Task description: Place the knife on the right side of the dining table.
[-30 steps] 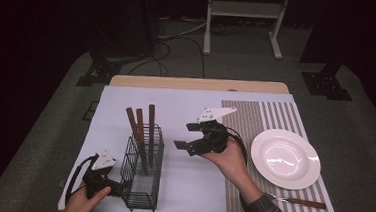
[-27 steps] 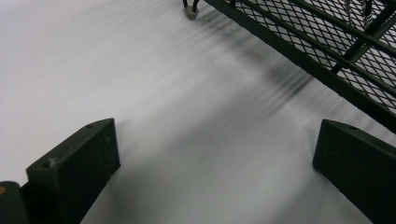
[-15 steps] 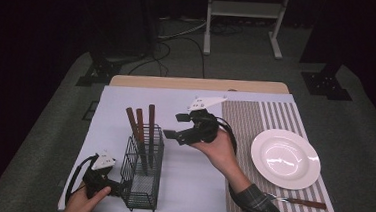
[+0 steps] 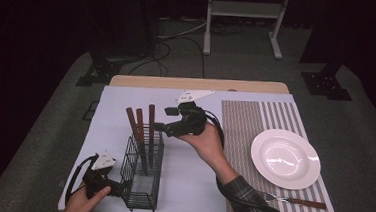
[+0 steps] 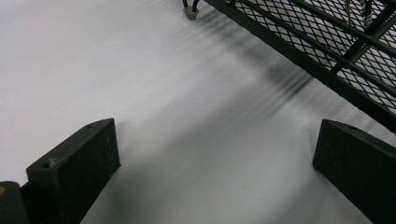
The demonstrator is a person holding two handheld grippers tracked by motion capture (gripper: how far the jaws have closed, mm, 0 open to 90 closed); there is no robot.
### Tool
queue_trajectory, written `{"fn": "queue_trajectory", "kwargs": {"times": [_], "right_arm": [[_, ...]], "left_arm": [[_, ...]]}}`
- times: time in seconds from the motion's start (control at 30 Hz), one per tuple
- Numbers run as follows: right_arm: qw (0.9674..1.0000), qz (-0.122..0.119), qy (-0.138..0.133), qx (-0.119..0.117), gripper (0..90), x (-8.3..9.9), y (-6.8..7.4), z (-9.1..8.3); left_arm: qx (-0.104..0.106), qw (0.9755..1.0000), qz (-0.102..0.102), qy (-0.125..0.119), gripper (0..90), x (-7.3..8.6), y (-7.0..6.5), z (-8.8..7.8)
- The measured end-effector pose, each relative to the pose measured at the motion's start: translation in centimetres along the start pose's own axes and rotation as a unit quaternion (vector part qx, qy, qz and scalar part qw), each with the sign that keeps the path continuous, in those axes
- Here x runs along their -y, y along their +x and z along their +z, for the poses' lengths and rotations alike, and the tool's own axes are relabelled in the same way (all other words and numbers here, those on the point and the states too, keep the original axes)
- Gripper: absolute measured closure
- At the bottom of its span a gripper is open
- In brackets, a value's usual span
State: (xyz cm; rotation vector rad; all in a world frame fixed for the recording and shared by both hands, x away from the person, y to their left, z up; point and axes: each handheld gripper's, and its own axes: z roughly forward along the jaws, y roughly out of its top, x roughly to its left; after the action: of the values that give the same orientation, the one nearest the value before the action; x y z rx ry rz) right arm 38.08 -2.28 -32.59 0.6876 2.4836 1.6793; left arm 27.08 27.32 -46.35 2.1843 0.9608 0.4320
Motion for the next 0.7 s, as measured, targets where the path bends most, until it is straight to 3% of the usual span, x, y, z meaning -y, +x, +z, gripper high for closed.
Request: {"fn": "queue_trajectory", "kwargs": {"times": [0.37, 0.7], "right_arm": [[0.9998, 0.012, -0.014, 0.001, 32.6, -0.9, -0.5, 1.9], [0.9995, 0.021, -0.021, -0.01, 46.1, -1.1, -1.1, 3.3]], "left_arm": [[0.0, 1.0, 0.0, 0.0, 0.0, 0.0, 0.0, 0.0], [0.0, 1.0, 0.001, 0.001, 0.0, 0.0, 0.0, 0.0]]}}
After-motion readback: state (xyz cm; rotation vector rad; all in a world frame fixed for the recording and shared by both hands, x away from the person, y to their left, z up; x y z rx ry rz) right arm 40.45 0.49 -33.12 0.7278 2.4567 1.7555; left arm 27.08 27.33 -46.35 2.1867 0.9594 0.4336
